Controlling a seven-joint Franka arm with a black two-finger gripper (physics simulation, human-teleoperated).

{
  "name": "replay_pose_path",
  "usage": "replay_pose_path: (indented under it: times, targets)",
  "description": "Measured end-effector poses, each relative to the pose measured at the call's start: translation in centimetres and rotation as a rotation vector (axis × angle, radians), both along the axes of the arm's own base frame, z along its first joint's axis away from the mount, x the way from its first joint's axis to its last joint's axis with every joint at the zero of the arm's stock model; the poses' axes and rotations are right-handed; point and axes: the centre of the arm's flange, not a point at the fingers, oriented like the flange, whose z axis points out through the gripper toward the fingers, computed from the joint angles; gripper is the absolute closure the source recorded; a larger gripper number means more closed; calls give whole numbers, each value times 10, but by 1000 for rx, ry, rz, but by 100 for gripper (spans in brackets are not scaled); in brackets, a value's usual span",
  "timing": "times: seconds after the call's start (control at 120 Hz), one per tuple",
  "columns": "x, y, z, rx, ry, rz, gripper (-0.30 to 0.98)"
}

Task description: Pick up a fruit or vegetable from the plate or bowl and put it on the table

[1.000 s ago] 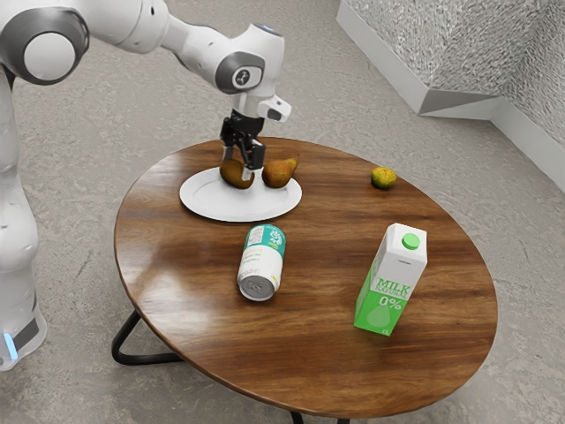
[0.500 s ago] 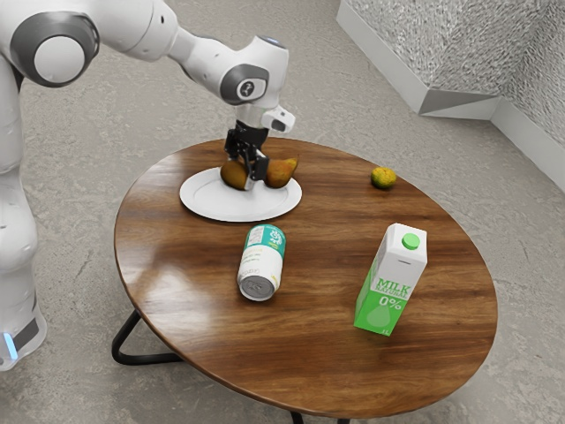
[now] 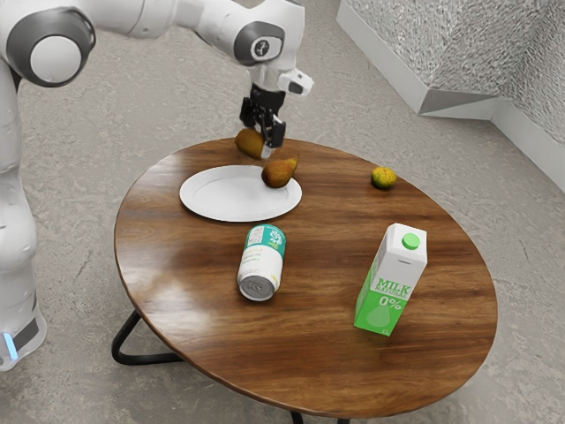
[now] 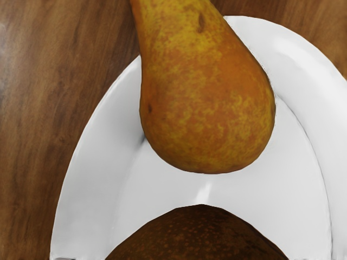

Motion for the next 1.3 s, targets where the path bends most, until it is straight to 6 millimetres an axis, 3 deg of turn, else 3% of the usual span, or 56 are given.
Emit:
replay_pose_path:
  times: [0.117,0.275,0.35,0.417,0.542,0.6,0.65,0.742,0.792,0.867,1.042,1.3]
  targets:
    - [2,-1,8,-3,10,6,26]
    - [6,-6,1,-14,38,14,26]
    - [15,-19,-5,-17,51,-4,26]
    - [31,-57,-7,-16,57,-67,27]
    - [56,-177,-5,-3,39,-266,27]
    - [65,-203,0,10,-3,-305,28]
    - [72,-192,4,18,-33,-282,28]
    - [80,-137,15,35,-79,-183,28]
    - [93,-120,17,47,-90,-154,27]
    - [107,-128,15,53,-91,-166,28]
    - [113,-133,12,52,-80,-168,28]
    - [137,-143,-4,58,-75,-177,29]
